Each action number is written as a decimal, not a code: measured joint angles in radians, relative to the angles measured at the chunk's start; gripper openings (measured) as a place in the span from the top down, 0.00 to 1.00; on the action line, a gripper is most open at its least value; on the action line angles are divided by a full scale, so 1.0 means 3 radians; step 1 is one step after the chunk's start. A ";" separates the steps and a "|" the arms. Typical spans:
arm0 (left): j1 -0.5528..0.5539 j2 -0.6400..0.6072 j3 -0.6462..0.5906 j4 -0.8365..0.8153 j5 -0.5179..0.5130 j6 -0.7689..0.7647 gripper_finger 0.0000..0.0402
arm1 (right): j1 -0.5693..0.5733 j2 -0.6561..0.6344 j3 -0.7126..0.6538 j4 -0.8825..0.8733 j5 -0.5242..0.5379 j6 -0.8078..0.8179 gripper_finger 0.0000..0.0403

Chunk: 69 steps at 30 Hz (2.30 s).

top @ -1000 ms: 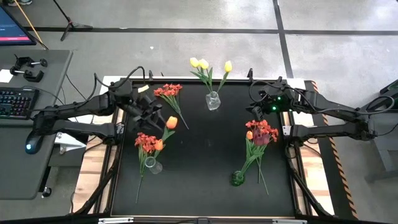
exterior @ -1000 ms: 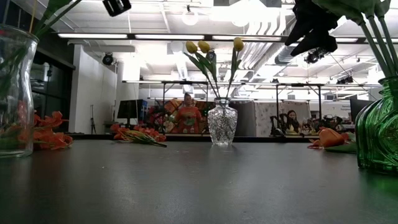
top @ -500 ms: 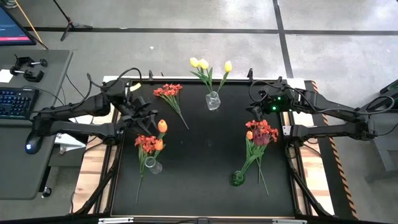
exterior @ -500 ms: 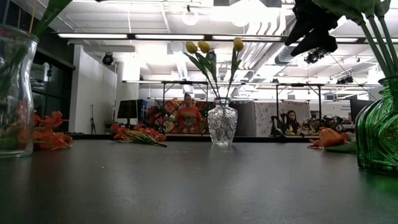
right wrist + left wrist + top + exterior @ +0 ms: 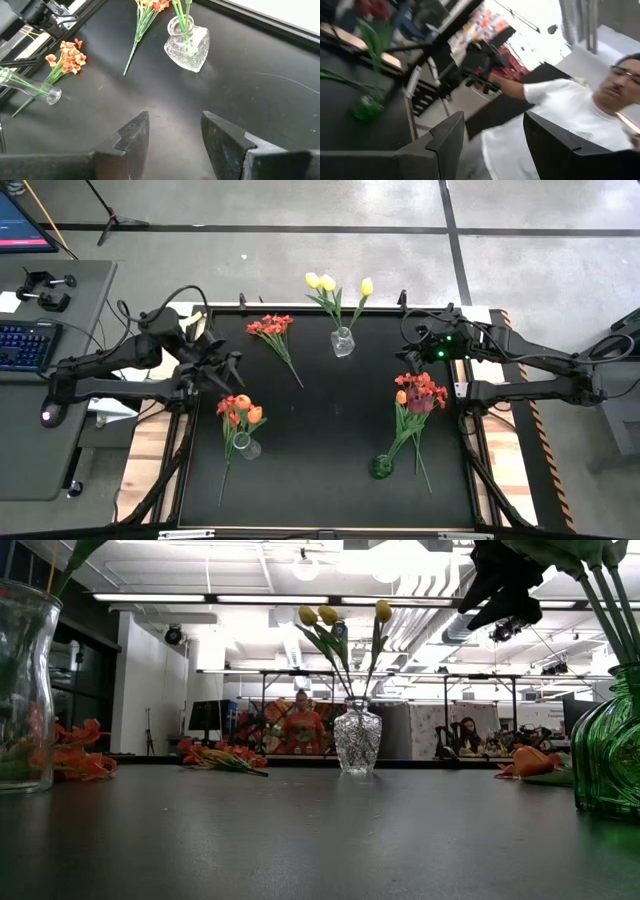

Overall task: Sort flowers into vase by color
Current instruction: Put the orange tulip into the bottom transparent vase

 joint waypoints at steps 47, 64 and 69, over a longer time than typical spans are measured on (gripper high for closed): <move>0.0656 0.0332 0.0000 0.0597 -0.1483 0.0182 0.52 | 0.0260 -0.0399 -0.1845 0.0601 -0.0984 0.1075 0.58; 0.0656 0.0333 0.0000 0.0573 -0.1483 0.0181 0.52 | 0.0624 0.0185 -0.1845 0.0559 -0.0923 0.1269 0.58; 0.0656 0.0333 0.0000 0.0570 -0.1483 0.0182 0.52 | 0.0774 0.0291 -0.1845 0.0667 -0.0884 0.1347 0.58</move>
